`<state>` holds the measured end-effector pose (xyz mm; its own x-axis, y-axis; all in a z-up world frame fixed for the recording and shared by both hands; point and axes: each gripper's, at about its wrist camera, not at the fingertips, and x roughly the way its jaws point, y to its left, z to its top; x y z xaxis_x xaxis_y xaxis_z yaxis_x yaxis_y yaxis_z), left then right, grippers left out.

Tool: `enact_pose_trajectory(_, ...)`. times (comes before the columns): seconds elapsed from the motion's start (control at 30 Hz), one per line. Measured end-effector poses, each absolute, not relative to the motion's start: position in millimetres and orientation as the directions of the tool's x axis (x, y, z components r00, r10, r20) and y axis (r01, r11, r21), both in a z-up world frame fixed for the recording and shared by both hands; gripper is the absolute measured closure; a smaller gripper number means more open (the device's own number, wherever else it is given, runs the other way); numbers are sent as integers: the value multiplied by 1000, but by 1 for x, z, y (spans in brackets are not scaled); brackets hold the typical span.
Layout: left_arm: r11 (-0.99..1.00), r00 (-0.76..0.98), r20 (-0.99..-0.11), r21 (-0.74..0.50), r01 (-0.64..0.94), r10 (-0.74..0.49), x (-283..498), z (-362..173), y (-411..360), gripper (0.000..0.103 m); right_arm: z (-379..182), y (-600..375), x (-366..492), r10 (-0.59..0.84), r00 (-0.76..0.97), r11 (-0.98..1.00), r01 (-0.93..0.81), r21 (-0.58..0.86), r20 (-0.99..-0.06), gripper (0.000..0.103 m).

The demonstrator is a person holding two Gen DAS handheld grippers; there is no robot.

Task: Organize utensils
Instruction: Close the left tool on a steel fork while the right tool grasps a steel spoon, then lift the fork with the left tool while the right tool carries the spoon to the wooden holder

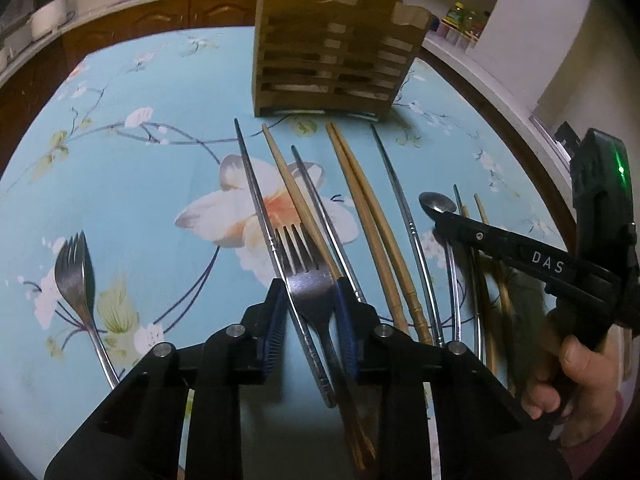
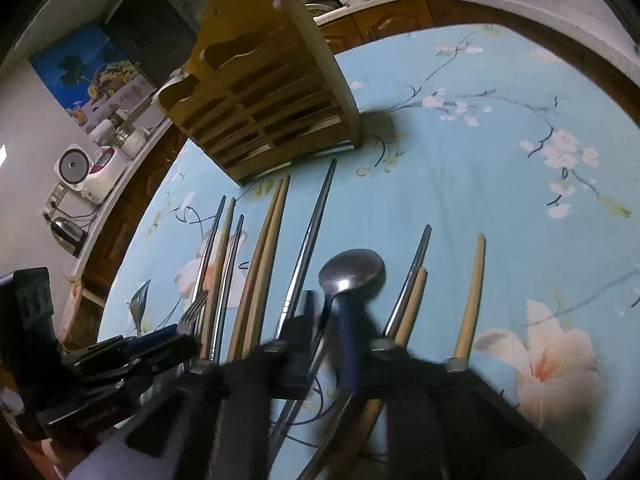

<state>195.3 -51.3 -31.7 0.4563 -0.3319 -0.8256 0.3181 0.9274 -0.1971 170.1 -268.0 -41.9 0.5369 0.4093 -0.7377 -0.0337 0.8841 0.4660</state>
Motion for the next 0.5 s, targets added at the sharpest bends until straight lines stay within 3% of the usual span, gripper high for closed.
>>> enact_pose_trajectory(0.5,916,529,-753,-264,302,-392,167,4,-19,81,-11,-270,143,436,611,864,-80,496,-661,101)
